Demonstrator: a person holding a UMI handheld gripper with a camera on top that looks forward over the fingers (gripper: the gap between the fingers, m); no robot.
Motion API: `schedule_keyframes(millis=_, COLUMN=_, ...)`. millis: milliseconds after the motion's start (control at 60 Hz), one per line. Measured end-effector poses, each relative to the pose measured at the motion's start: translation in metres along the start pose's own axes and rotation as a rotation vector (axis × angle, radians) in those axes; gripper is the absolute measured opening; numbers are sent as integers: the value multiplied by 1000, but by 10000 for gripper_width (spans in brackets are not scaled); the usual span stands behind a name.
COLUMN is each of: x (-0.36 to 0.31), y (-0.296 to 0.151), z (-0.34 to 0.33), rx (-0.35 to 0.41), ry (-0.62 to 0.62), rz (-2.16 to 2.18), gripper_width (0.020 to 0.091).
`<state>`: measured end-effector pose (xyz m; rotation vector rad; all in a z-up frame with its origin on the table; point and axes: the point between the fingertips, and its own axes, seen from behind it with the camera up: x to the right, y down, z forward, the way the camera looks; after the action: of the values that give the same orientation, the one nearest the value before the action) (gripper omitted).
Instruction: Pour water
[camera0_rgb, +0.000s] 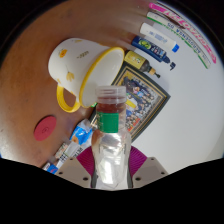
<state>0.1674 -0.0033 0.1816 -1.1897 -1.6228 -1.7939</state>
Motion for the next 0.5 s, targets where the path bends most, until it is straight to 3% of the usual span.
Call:
schedule_keyframes(millis=83, x=2, y=4, z=0, rx=1, ry=-14, rz=87, gripper_width=409)
schedule_keyframes(millis=250, x=8, y=8, z=-8, rx=80, ry=-97, rz=579, gripper_width=410)
schedule_keyframes(millis=433, x=9, y=20, z=-21, rx=160, ry=-281, rz=1260, gripper_width=409)
schedule_keyframes(millis=450, x=-1, y=9, z=-25, rx=156, ry=-248, rz=1320, gripper_width=409)
schedule_keyframes(millis=500, x=-3, y=20, z=-14, rx=188, ry=-359, rz=1475, gripper_width=412)
